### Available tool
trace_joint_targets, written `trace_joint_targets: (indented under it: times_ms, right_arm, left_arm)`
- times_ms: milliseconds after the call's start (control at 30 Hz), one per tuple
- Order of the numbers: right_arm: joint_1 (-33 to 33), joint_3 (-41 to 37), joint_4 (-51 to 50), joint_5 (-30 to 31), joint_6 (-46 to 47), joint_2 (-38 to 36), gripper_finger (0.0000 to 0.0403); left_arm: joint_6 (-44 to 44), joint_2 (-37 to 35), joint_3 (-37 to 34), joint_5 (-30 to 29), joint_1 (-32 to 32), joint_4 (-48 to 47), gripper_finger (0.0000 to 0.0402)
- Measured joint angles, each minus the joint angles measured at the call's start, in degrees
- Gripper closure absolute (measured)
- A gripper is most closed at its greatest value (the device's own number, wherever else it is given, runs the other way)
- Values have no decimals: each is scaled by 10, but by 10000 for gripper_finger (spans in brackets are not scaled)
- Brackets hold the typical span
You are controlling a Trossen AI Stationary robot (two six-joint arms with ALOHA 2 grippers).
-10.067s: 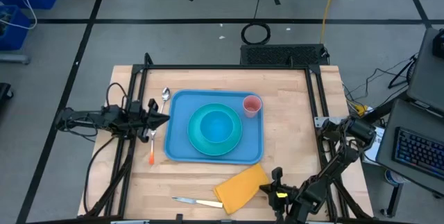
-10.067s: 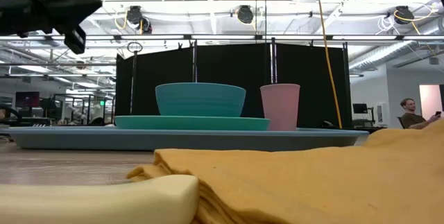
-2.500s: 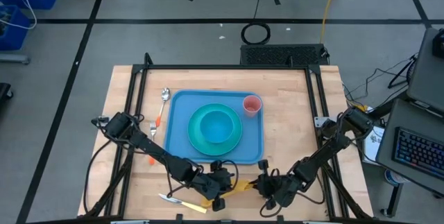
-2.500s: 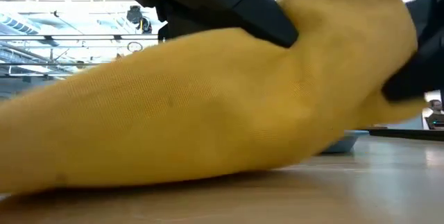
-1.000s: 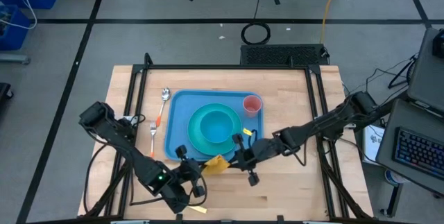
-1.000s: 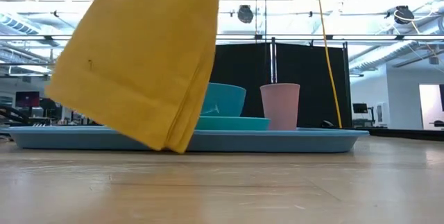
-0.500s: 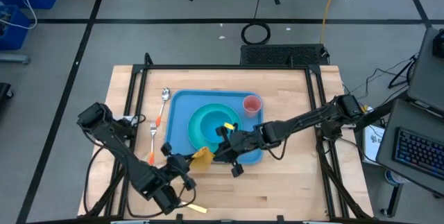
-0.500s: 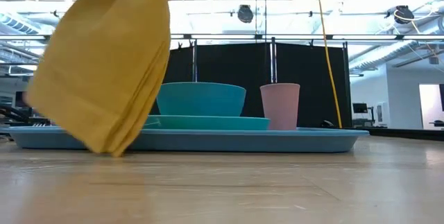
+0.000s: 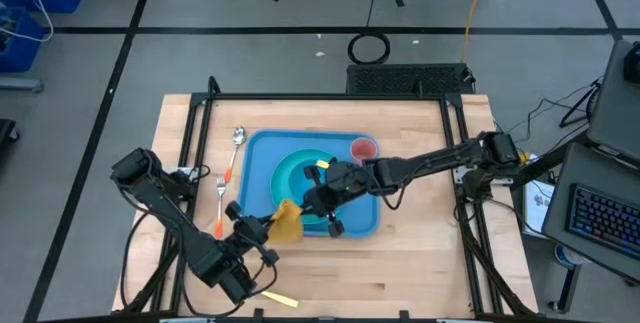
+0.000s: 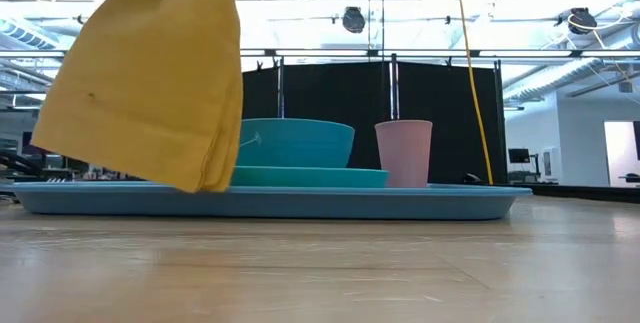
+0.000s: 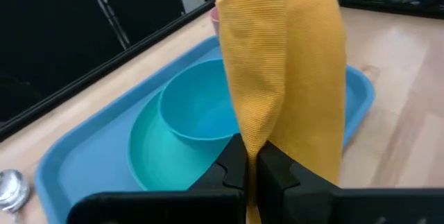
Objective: Set up tray
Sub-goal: Put the yellow napkin on the blue serving tray to the left of the blue plate
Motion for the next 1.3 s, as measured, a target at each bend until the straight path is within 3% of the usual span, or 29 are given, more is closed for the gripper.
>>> trace_joint_targets:
  times_ms: [200, 400, 567, 767, 900, 1100, 1300]
  right_arm:
    - [-12, 0, 17, -29, 6, 3, 403]
    - [-15, 35, 28, -58, 16, 52, 403]
    - [-10, 63, 18, -39, 11, 92, 403]
    - [-16, 64, 44, -28, 12, 91, 397]
    - [-16, 64, 59, -27, 10, 91, 394]
    - [-15, 64, 52, -27, 1, 91, 345]
    - [-5, 64, 32, -26, 2, 90, 255]
  left_arm:
    - [-29, 0, 0, -2, 0, -24, 396]
    - [-35, 0, 0, 3, -6, -31, 396]
    - [-61, 0, 0, 4, -15, -58, 396]
    - [-166, 0, -1, 43, -24, -155, 396]
    - [-196, 0, -1, 44, -31, -172, 396]
    - [-210, 0, -1, 61, -29, -184, 396]
    - [-225, 0, -1, 86, -23, -211, 396]
